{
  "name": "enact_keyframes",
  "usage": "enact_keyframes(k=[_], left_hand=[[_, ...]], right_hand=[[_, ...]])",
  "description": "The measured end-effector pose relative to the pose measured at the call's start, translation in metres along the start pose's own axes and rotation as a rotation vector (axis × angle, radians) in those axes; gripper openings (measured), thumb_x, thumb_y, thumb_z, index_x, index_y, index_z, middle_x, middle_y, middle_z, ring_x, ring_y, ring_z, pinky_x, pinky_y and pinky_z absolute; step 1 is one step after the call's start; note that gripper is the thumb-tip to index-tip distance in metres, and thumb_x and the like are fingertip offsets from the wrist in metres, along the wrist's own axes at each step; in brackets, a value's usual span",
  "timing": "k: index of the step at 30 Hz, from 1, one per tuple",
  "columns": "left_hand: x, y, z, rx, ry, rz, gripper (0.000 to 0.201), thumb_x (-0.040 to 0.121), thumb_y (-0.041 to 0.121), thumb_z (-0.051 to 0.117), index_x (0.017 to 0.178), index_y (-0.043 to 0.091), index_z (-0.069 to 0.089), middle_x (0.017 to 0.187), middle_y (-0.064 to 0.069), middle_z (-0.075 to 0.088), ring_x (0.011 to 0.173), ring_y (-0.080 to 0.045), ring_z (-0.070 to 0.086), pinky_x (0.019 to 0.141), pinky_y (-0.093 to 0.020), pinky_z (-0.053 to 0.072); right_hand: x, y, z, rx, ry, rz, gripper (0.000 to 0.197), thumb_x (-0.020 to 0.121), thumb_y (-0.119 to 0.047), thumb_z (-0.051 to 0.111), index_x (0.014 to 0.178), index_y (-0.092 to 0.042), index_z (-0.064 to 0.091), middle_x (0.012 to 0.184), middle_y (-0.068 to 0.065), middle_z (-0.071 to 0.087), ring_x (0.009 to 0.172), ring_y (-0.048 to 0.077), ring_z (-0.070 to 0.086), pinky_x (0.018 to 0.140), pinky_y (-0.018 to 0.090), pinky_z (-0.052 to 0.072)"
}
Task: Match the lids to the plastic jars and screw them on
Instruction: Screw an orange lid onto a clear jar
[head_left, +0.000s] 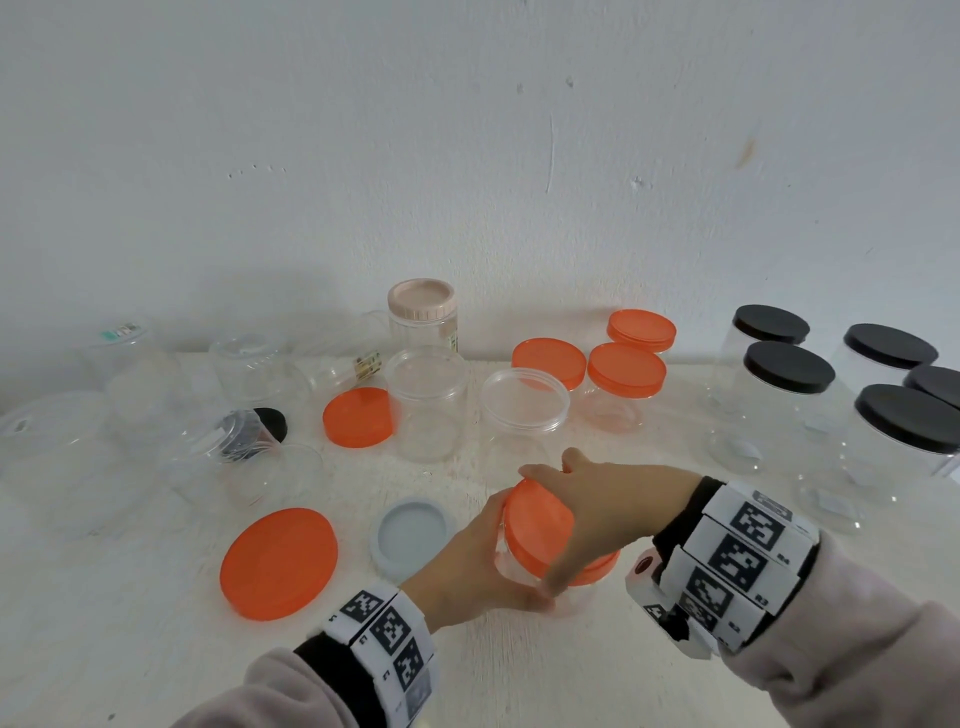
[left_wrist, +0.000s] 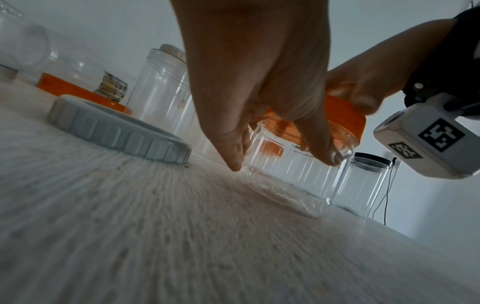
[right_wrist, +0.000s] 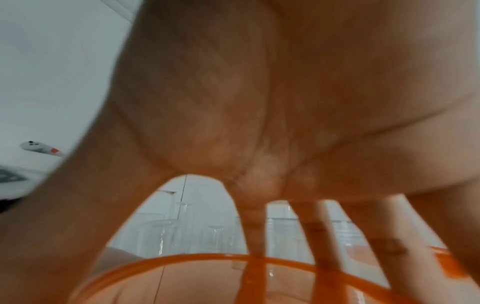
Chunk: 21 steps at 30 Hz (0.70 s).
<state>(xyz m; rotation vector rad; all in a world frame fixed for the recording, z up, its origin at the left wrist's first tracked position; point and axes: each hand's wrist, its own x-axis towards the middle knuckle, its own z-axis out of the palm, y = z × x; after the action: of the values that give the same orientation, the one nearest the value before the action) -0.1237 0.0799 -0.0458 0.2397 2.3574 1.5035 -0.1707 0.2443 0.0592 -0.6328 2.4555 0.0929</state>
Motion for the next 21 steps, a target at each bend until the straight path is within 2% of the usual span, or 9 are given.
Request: enact_keyframes(k=[2, 5, 10, 13, 15, 18, 21], left_hand=[[0.000, 0.001, 0.000, 0.011, 0.001, 0.000, 0.101, 0.065, 0.033, 0.087, 0.130, 0.049, 0.012, 0.120, 0.031, 0.041, 0.108, 0.013, 0.043, 0.081, -0.006, 0.039], [0.000, 0.002, 0.000, 0.025, 0.012, 0.005, 0.100, 0.064, 0.034, 0.087, 0.131, 0.049, 0.014, 0.118, 0.031, 0.043, 0.106, 0.014, 0.044, 0.078, -0.007, 0.040], [-0.001, 0.001, 0.001, 0.014, 0.029, 0.009, 0.103, 0.062, 0.039, 0.087, 0.135, 0.048, 0.015, 0.120, 0.031, 0.044, 0.108, 0.011, 0.045, 0.079, -0.007, 0.040], [-0.001, -0.001, 0.002, -0.001, 0.039, 0.010, 0.105, 0.061, 0.039, 0.088, 0.137, 0.047, 0.016, 0.122, 0.029, 0.045, 0.110, 0.008, 0.047, 0.079, -0.009, 0.042], [-0.001, 0.000, 0.001, 0.004, 0.036, 0.014, 0.104, 0.062, 0.038, 0.088, 0.137, 0.048, 0.016, 0.122, 0.029, 0.044, 0.110, 0.009, 0.047, 0.080, -0.008, 0.041], [-0.001, 0.003, 0.000, 0.032, 0.023, 0.024, 0.103, 0.064, 0.036, 0.087, 0.135, 0.048, 0.014, 0.119, 0.032, 0.042, 0.106, 0.014, 0.044, 0.078, -0.003, 0.039], [-0.001, 0.006, -0.001, 0.049, 0.032, 0.037, 0.103, 0.064, 0.035, 0.087, 0.138, 0.043, 0.016, 0.122, 0.029, 0.042, 0.109, 0.011, 0.045, 0.081, -0.004, 0.038]], right_hand=[[-0.001, 0.000, -0.004, -0.037, -0.024, -0.028, 0.116, 0.055, -0.064, 0.079, 0.140, -0.055, 0.000, 0.136, -0.007, 0.024, 0.123, 0.024, 0.038, 0.092, 0.045, 0.045], [0.000, 0.001, -0.004, -0.016, 0.000, -0.061, 0.110, 0.054, -0.059, 0.080, 0.135, -0.057, 0.006, 0.120, -0.011, 0.026, 0.113, 0.020, 0.037, 0.089, 0.045, 0.047], [0.001, 0.005, 0.003, 0.032, 0.076, -0.053, 0.109, 0.046, -0.076, 0.073, 0.133, -0.055, 0.010, 0.114, -0.011, 0.028, 0.105, 0.018, 0.038, 0.084, 0.039, 0.047], [0.002, 0.004, 0.010, 0.047, 0.123, -0.026, 0.114, 0.046, -0.082, 0.068, 0.137, -0.047, 0.010, 0.112, -0.008, 0.027, 0.100, 0.019, 0.038, 0.075, 0.033, 0.042], [0.002, 0.003, 0.012, 0.059, 0.133, -0.009, 0.117, 0.046, -0.084, 0.066, 0.140, -0.041, 0.011, 0.114, -0.006, 0.029, 0.099, 0.019, 0.039, 0.074, 0.033, 0.041], [0.000, 0.004, 0.009, 0.043, 0.075, -0.004, 0.121, 0.049, -0.081, 0.069, 0.144, -0.041, 0.005, 0.129, -0.004, 0.029, 0.107, 0.021, 0.040, 0.083, 0.035, 0.045], [-0.002, 0.004, -0.001, -0.003, 0.010, -0.045, 0.115, 0.054, -0.066, 0.077, 0.141, -0.053, 0.002, 0.132, -0.008, 0.027, 0.121, 0.021, 0.034, 0.095, 0.046, 0.045]])
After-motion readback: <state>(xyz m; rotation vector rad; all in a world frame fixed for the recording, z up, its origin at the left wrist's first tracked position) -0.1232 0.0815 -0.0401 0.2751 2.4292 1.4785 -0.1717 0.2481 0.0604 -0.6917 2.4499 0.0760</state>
